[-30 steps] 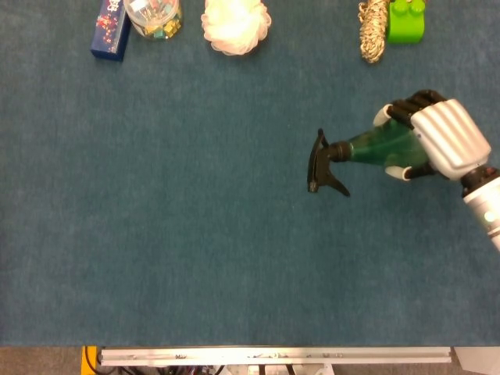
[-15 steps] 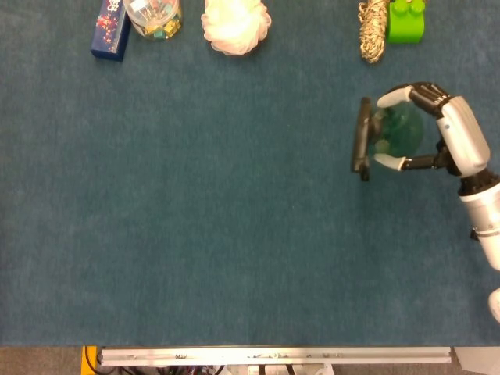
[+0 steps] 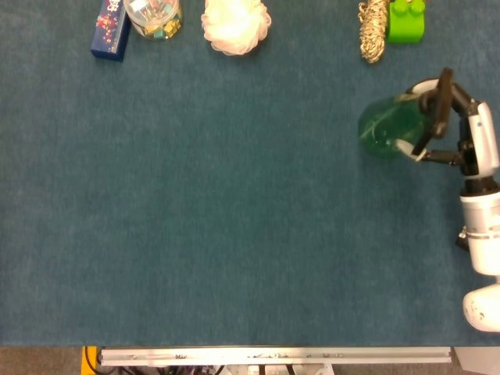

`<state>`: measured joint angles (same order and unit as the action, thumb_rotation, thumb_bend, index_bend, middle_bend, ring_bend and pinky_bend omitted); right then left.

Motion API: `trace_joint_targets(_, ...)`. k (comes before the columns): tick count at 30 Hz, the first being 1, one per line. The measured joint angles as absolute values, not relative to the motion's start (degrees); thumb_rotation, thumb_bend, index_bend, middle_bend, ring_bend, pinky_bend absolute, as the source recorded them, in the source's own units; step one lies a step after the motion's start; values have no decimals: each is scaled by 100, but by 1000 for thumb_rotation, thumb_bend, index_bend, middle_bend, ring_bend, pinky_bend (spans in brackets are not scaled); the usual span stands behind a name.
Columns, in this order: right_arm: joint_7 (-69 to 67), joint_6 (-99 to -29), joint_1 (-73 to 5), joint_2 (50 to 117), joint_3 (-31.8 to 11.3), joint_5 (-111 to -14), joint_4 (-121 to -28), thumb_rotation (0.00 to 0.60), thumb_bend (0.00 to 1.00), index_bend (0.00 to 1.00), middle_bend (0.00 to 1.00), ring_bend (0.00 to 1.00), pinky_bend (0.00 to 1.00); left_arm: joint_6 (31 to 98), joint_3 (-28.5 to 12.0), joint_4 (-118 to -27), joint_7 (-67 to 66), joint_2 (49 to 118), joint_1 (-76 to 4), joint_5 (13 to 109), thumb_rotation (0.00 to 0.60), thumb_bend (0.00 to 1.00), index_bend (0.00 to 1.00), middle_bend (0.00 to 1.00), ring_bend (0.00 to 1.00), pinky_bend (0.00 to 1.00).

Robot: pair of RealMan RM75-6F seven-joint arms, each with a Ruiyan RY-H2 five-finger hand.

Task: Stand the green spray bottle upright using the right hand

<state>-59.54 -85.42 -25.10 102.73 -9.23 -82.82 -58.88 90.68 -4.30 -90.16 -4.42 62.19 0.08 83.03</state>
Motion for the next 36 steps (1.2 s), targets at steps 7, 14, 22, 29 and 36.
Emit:
trace_joint_targets(7,-6323,-8211,-2355,10412,-1051,-8073,-5672,600,34,467,499,380,337,9077,-424,-9019,-470,6230,7,8319,600,43,414,252,160,333)
trace_joint_targets(14,-6460,-8056,-2302,10535,-1120,-8024,-5388,600,34,467,499,380,337,9072,-424,-9021,-468,6229,5,8315,600,43,414,252,160,332)
trace_joint_targets(22,-6450,-7881,-2313,10634,-1202,-8019,-5173,600,34,467,499,380,337,9083,-415,-9026,-456,6223,10,8333,600,43,414,252,160,332)
trace_joint_targets(29,-6355,-7757,-2347,10682,-1259,-8012,-5064,600,15,467,499,380,337,9096,-415,-9029,-435,6217,16,8340,600,43,414,252,160,332)
trace_joint_targets(36,-6305,-7683,-2370,10684,-1260,-8060,-4984,600,0,467,469,376,338,9096,-410,-9030,-431,6215,17,8348,600,43,414,253,160,332)
